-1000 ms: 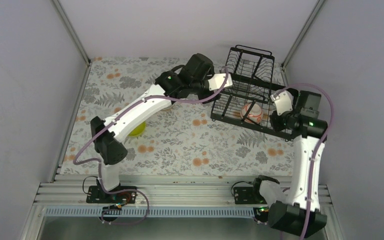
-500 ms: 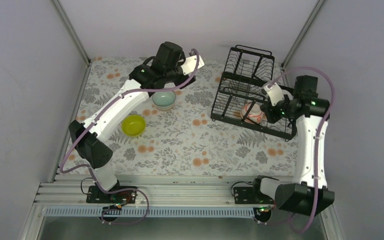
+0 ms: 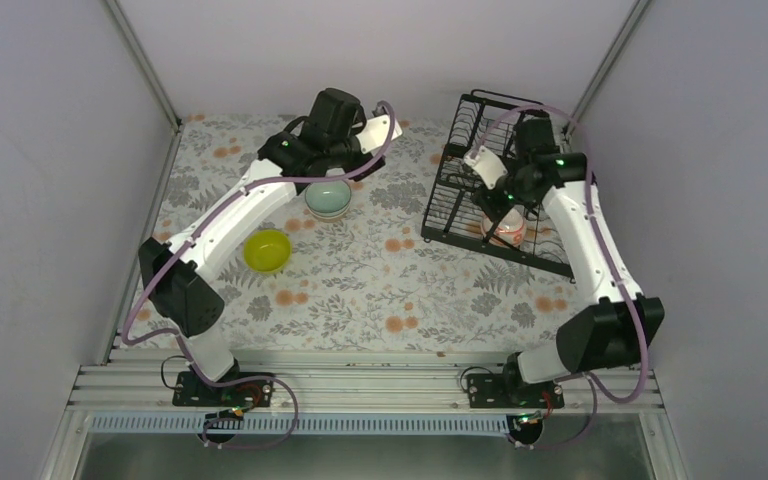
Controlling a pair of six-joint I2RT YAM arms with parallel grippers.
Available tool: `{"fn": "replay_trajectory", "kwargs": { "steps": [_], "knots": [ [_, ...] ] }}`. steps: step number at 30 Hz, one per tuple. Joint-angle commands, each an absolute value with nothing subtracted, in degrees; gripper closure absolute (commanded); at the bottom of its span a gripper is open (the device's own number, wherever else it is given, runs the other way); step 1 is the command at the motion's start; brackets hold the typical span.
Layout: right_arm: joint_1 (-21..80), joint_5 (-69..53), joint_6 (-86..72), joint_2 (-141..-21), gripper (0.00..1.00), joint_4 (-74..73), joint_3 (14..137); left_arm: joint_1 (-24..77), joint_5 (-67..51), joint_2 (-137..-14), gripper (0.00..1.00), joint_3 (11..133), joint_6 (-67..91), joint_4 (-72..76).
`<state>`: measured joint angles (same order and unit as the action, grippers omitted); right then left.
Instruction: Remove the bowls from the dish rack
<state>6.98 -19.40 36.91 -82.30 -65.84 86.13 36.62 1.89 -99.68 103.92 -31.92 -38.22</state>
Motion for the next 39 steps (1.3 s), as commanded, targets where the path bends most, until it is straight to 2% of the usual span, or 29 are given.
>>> {"fn": "replay_trajectory", "kwargs": {
  "steps": [1, 12, 21, 28, 31, 35, 39],
  "knots": [
    [10.62, -12.67, 33.46, -84.33, 0.97, -60.61, 89.08, 35.96, 0.94, -97.22, 0.27, 103.2, -31.52, -36.57],
    [14.27, -1.69, 30.16, -93.01, 0.96, -52.38, 95.67, 35.34, 0.35, -96.51, 0.27, 100.01, -31.44, -35.1],
    [17.31, -1.54, 30.14, -101.68, 0.96, -52.69, 102.59, 34.92, 0.17, -96.23, 0.27, 98.68, -31.77, -34.89],
    [18.34, -3.13, 28.7, -108.28, 0.96, -55.25, 112.55, 34.55, -0.04, -95.84, 0.27, 97.96, -32.1, -34.89],
    [18.48, -8.96, 27.88, -107.12, 0.96, -57.45, 116.14, 34.38, 0.04, -95.32, 0.27, 97.2, -32.31, -34.83],
    [18.46, -14.93, 26.17, -99.78, 0.96, -56.96, 115.56, 33.95, 0.21, -94.61, 0.27, 97.02, -32.5, -34.93],
    [18.46, -15.27, 24.02, -90.57, 0.97, -56.65, 113.57, 33.79, 0.09, -94.51, 0.27, 98.3, -32.49, -35.51]
  ]
}}
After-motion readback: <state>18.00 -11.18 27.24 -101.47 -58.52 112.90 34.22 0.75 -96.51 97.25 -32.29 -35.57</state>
